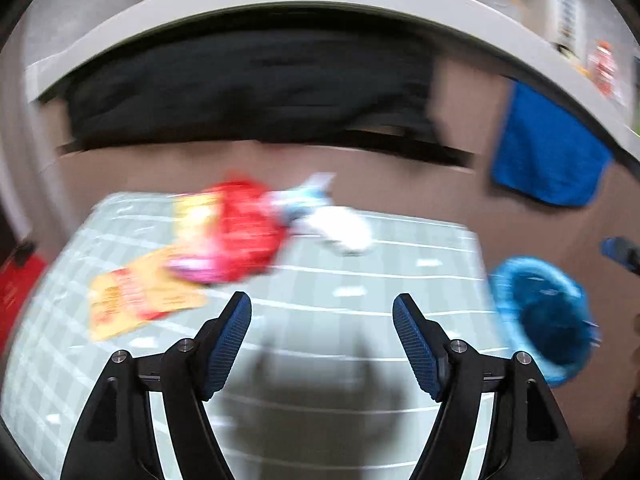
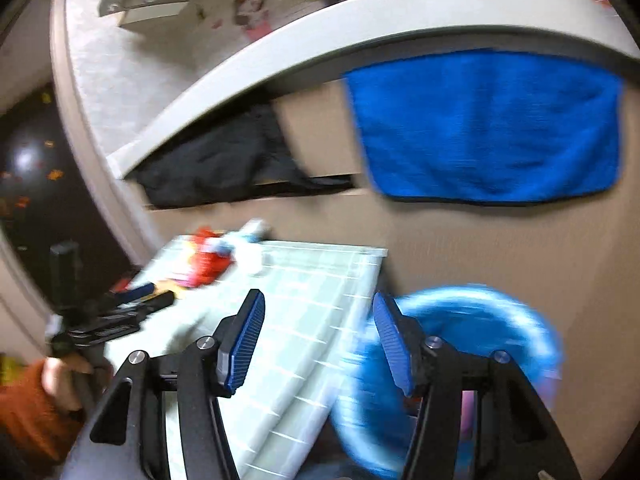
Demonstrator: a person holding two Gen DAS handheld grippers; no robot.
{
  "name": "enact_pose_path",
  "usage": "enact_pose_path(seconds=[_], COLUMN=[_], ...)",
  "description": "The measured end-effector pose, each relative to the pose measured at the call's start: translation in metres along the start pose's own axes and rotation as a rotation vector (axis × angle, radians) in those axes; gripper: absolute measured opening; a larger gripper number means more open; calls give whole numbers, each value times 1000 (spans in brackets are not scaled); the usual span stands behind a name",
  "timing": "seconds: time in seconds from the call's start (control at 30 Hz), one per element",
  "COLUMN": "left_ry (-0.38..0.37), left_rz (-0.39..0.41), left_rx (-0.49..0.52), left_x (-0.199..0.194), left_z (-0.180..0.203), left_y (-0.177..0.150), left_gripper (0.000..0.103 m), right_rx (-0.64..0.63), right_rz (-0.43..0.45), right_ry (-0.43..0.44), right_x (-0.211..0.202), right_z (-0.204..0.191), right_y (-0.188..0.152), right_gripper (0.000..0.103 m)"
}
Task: Collect trash
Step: 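Move both grippers back over the table toward the yellow snack packets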
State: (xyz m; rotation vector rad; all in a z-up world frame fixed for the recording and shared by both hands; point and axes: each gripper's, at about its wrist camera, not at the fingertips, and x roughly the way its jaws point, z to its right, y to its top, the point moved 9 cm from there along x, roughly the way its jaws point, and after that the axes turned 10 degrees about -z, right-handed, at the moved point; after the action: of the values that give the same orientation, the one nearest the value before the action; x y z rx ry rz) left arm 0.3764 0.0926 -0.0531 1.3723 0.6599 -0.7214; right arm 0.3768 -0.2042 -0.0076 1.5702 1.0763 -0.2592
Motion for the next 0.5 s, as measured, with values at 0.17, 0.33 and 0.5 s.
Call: enact_pose_path(seconds=[0.17,0.33,0.5], left_ry=[83,87,105], left_rz=[-18,-16,22], left_rx=[-129,-205,-232], left_x=[-4,-10,-19], left_z=[-111,-174,-215], left_y=[-3,-13,-24], left_gripper=[73,73,73], right_rx=[-47,-208,-275], right_rz=[-44,-101,-258], right_ry=[96,9,51], right_x=[41,109,200], right_z=[-69,-141,-214], right_y=[32,54,46], right_gripper=[55,56,56])
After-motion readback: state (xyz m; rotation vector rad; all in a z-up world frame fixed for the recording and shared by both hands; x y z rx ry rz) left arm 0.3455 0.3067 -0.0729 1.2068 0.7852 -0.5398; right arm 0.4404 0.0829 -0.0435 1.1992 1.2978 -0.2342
